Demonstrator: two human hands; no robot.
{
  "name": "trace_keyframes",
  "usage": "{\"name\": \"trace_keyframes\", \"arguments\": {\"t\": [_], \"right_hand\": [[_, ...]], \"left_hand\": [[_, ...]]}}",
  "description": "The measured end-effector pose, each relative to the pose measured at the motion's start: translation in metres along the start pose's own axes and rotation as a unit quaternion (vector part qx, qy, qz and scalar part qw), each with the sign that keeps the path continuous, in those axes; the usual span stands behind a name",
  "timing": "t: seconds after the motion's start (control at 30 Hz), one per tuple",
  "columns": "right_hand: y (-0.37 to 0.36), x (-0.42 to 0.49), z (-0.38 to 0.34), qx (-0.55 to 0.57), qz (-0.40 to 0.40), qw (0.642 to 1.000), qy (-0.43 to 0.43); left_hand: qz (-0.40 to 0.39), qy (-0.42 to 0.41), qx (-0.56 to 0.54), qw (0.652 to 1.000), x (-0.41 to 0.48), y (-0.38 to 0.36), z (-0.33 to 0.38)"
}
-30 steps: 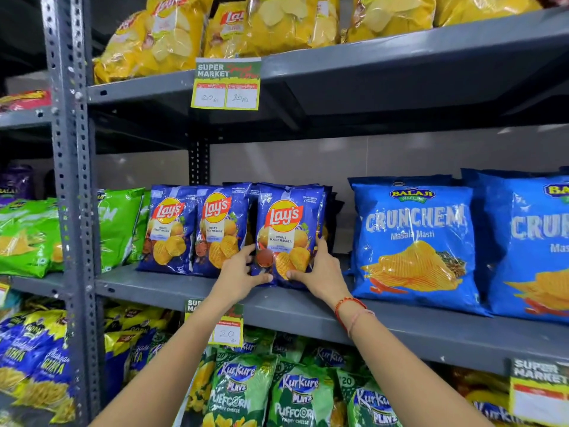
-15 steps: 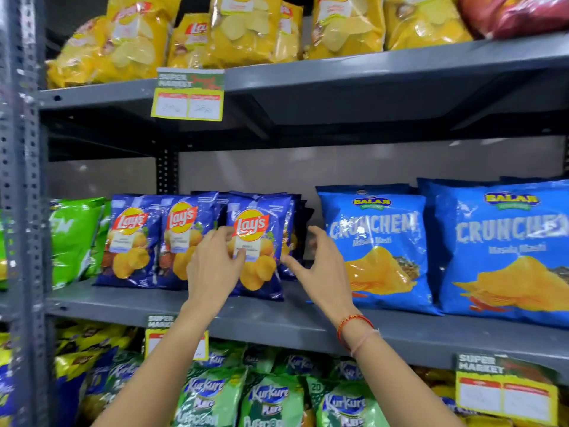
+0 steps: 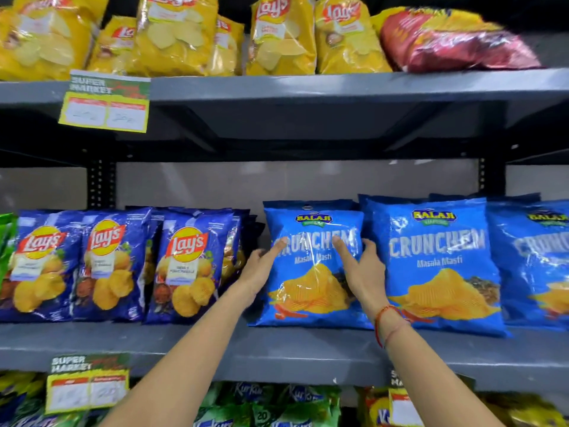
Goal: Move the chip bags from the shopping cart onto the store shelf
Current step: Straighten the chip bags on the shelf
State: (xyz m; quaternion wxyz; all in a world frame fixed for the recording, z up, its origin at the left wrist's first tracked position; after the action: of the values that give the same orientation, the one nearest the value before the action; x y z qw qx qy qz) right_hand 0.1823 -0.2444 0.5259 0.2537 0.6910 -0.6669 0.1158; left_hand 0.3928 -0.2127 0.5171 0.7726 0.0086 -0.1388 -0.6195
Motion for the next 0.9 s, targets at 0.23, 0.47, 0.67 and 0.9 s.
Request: {"name": "trace_keyframes", "arguments": {"t": [0.23, 0.47, 0.67, 0.9], "right_hand": [[-0.014, 0.033, 0.008, 0.201, -0.12, 0.966, -0.11], [-0.016, 0.039, 0.001, 0.239, -0.092, 0.965, -0.045], [-0.014, 0.026, 0.0, 0.22, -0.044, 0.974, -0.022], [-0.009, 0.014, -0.003, 0.063, 0.05, 0.997, 0.017]], "left_hand": [[-0.047, -0.013, -0.099, 0.994, 0.011, -0.016, 0.004], [-0.017, -0.089, -0.171, 0.981, 0.012, -0.009, 0.008], [0.004, -0.108, -0.168, 0.98, 0.009, -0.013, 0.002], [0.073, -0.13, -0.113, 0.982, 0.004, -0.009, -0.006]]}}
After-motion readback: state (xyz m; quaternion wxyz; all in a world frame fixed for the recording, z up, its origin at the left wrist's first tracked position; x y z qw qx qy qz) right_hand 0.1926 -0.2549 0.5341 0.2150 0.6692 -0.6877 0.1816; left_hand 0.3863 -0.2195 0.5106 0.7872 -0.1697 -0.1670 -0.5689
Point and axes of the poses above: each hand's wrist, its own x-axis towards the middle knuckle, its own y-axis out of the back of the hand, z = x × y, the point moved 6 cm from there along x, towards the middle knuckle, and after that the axes turned 12 degrees about -z, right-handed, at the moved point
